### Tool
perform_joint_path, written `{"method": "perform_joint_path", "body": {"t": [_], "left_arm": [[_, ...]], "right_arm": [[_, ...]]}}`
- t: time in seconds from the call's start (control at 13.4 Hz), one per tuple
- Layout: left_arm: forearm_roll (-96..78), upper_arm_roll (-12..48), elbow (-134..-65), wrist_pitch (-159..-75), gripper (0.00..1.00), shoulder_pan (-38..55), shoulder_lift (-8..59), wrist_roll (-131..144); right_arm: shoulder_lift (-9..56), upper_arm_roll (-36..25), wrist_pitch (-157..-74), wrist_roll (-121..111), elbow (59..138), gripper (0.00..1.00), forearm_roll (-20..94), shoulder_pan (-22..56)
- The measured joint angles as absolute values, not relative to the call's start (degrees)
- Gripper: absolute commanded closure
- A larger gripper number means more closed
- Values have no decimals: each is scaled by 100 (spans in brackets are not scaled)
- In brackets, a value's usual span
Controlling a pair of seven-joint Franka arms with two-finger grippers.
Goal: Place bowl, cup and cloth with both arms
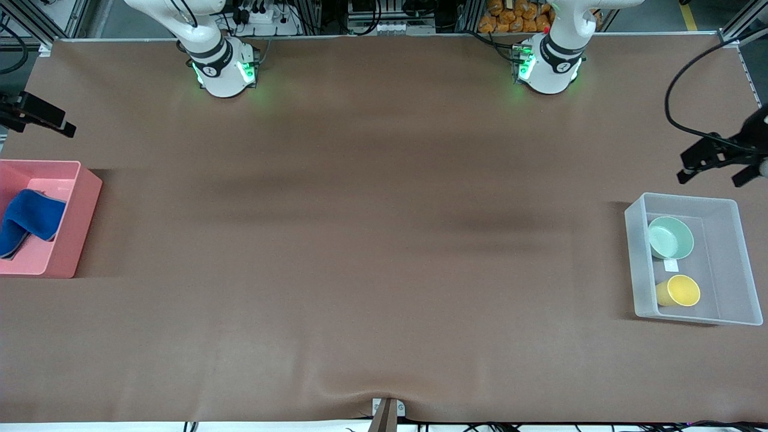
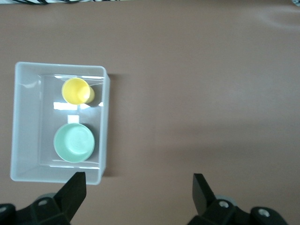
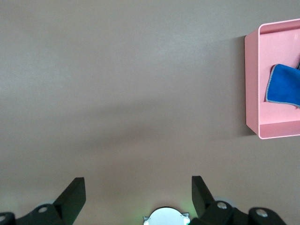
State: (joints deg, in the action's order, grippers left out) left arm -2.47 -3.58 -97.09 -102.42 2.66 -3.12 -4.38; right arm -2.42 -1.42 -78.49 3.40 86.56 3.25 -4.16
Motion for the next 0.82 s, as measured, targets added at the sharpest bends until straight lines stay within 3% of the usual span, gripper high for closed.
{"method": "perform_joint_path", "body": {"t": [0.82], "left_arm": [[-247, -315, -9494, -10012, 0, 258, -279, -229]], "right_arm": [[-243, -155, -7786, 341, 8652, 0, 325, -419]]}}
